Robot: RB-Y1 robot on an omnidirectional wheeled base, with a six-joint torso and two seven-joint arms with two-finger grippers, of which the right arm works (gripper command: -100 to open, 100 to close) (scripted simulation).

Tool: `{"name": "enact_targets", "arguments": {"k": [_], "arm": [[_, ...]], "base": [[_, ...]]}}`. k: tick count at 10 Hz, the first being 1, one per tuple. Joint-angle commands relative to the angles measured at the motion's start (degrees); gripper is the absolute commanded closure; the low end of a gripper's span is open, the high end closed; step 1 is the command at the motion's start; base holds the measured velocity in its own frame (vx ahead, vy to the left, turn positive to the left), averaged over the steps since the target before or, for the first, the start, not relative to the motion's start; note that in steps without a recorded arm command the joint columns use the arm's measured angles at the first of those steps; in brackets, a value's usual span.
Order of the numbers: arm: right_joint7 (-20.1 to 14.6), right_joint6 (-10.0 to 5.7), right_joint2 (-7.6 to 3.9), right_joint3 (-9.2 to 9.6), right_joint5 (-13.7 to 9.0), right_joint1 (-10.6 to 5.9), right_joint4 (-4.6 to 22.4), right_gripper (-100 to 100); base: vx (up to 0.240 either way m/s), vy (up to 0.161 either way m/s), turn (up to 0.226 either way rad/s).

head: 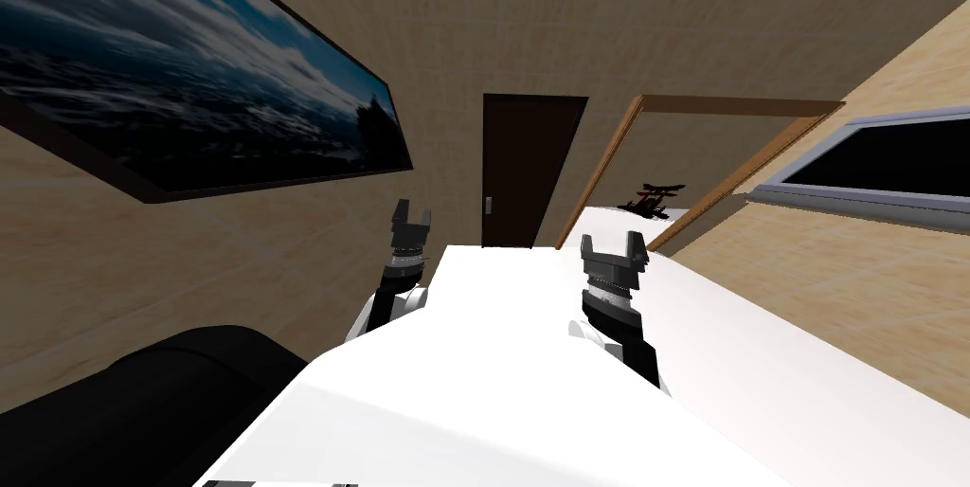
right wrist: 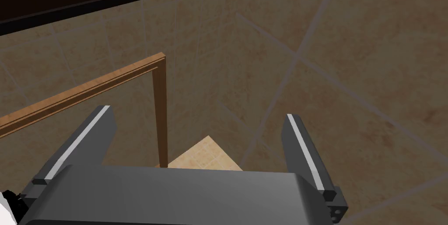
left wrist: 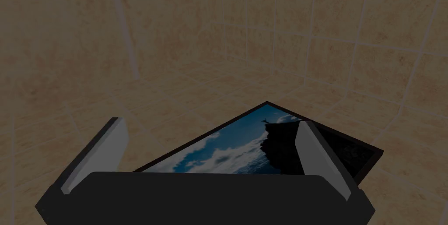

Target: Pull the door open

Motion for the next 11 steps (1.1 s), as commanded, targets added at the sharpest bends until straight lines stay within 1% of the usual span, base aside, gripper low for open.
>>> {"name": "enact_targets", "arguments": {"k": [1,3,6,8,9,11], "arm": [[1.72,0.36,-0.58,0.27,0.65,-0.67,1.31,-100],[3.55,0.74,-1.11,0.56,1.34,-1.39,2.70,-100],[7.44,1.54,-2.03,1.16,2.80,-2.91,5.66,-100],[9.09,1.89,-2.34,1.42,3.42,-3.56,6.92,-100],[10.75,2.23,-2.64,1.68,4.04,-4.21,8.18,-100],[12.49,2.59,-2.94,1.95,4.69,-4.89,9.50,-100]], "base": [[0.085,0.029,-0.001],[0.147,0.044,-0.004],[0.158,0.065,-0.005],[0.133,0.064,-0.006],[0.105,0.045,-0.002],[0.112,0.055,-0.005]]}}
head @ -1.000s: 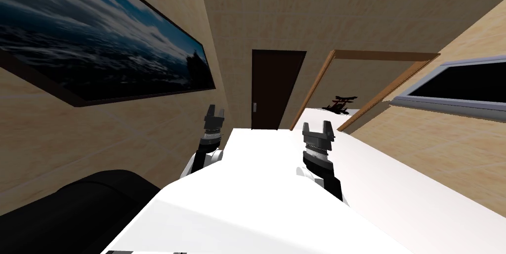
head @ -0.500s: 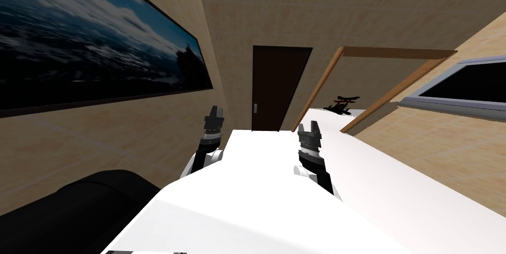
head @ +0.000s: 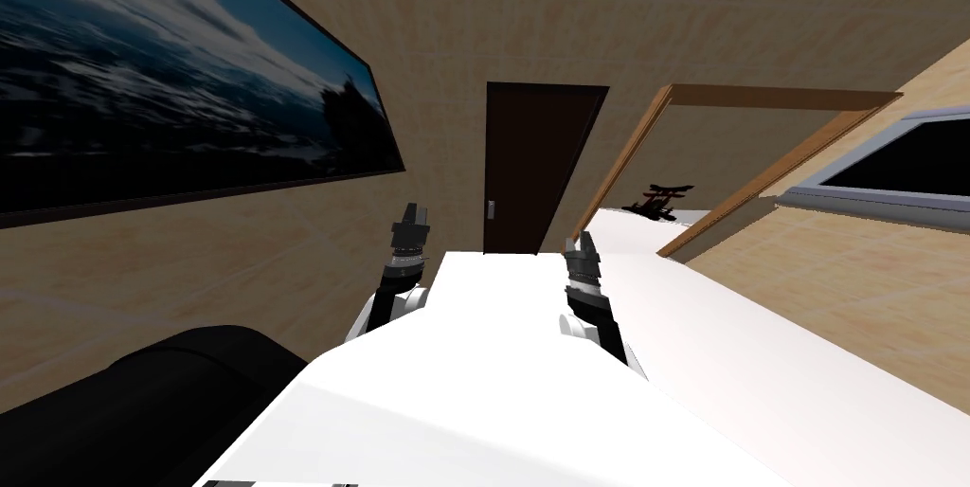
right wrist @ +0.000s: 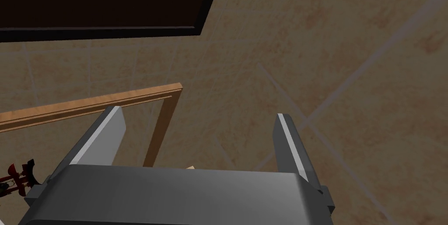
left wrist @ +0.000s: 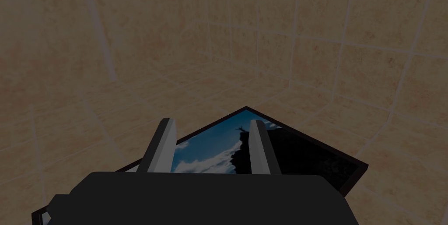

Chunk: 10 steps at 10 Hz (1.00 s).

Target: Pull the door open

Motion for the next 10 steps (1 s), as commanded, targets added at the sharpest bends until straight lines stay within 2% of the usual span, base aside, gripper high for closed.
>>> {"name": "enact_targets", "arguments": {"k": [1,10], "arm": [[1.67,0.21,-0.25,0.23,0.59,-0.67,1.41,-100],[11.95,2.36,-1.44,1.84,4.45,-4.71,9.27,-100]], "base": [[0.104,0.045,-0.008],[0.108,0.052,-0.007]]}}
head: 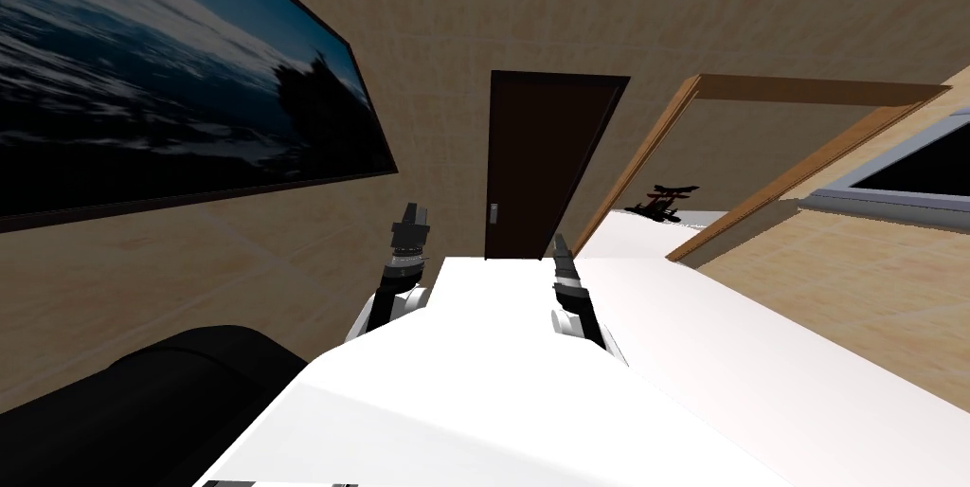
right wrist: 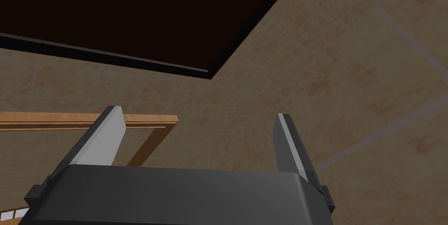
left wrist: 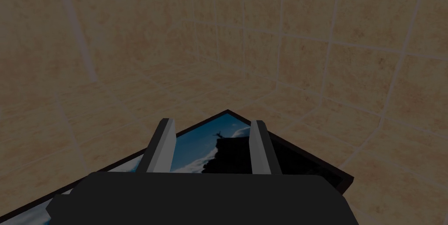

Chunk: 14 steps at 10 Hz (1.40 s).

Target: Pull the door open

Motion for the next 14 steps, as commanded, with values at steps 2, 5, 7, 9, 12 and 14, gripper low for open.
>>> {"name": "enact_targets", "arguments": {"k": [2,5,7,9,12,14], "arm": [[3.05,0.39,-0.24,0.45,1.11,-1.18,2.51,-100],[6.45,1.10,-0.47,0.98,2.38,-2.51,5.11,-100],[8.78,1.59,-0.57,1.34,3.26,-3.43,6.90,-100],[11.10,2.08,-0.67,1.70,4.13,-4.35,8.69,-100],[14.59,2.82,-0.76,2.25,5.44,-5.72,11.37,-100],[16.91,3.31,-0.80,2.61,6.32,-6.64,13.17,-100]], "base": [[0.094,0.053,-0.009],[0.094,0.050,-0.011],[0.108,0.054,-0.010],[0.100,0.059,-0.012],[0.095,0.045,-0.012],[0.097,0.058,-0.012]]}}
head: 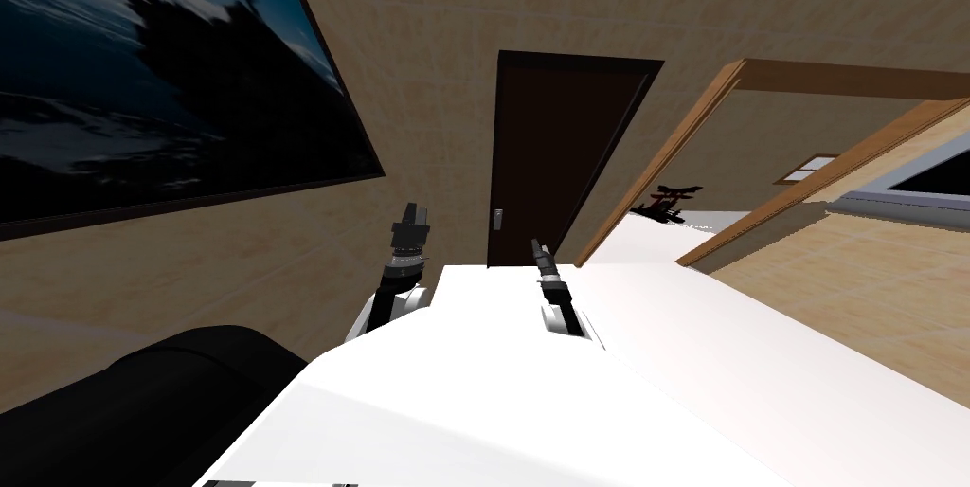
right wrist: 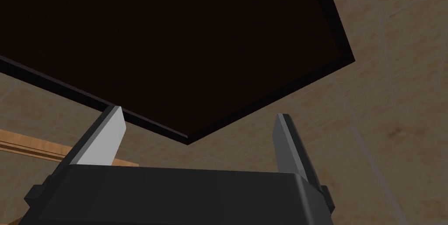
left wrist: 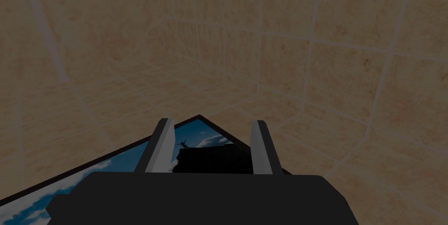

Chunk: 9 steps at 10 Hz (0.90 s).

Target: Pull the door open

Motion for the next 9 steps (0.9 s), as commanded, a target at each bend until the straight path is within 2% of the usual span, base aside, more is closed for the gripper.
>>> {"name": "enact_targets", "arguments": {"k": [1,9], "arm": [[2.00,0.76,-0.04,0.31,0.73,-0.85,1.22,-100],[10.93,2.65,0.09,1.70,4.08,-4.38,8.11,-100]], "base": [[0.096,0.057,-0.020],[0.098,0.049,-0.016]]}}
